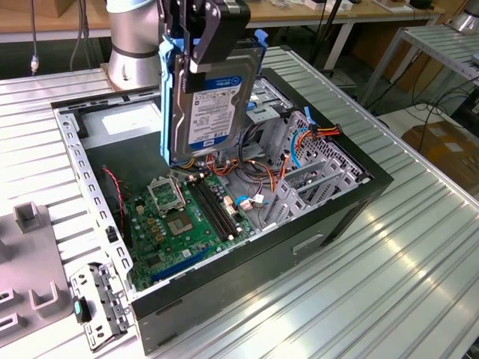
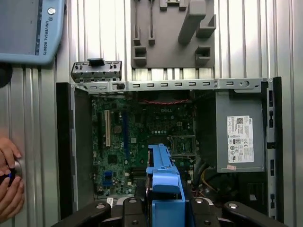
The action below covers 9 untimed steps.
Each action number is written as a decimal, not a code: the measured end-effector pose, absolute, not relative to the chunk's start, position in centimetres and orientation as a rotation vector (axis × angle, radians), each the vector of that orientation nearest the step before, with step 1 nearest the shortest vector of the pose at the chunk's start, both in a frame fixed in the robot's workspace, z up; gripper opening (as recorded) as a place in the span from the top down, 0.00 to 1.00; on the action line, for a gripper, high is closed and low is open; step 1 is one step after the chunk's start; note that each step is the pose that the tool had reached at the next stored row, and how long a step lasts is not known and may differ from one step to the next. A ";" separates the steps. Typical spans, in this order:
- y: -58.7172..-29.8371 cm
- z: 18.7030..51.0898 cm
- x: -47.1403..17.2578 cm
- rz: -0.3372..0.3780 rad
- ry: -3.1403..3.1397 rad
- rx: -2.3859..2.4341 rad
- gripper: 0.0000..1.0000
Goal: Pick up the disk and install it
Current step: 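Insert the disk into the insertion slot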
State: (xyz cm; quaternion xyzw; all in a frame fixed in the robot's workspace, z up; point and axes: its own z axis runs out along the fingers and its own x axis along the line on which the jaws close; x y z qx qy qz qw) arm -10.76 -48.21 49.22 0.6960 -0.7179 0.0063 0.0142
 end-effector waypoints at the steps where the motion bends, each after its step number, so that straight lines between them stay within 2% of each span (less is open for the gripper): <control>1: -48.3 49.2 -10.5 0.020 -2.235 2.167 0.63; 9: -48.3 48.9 -5.2 0.023 -2.234 2.165 0.63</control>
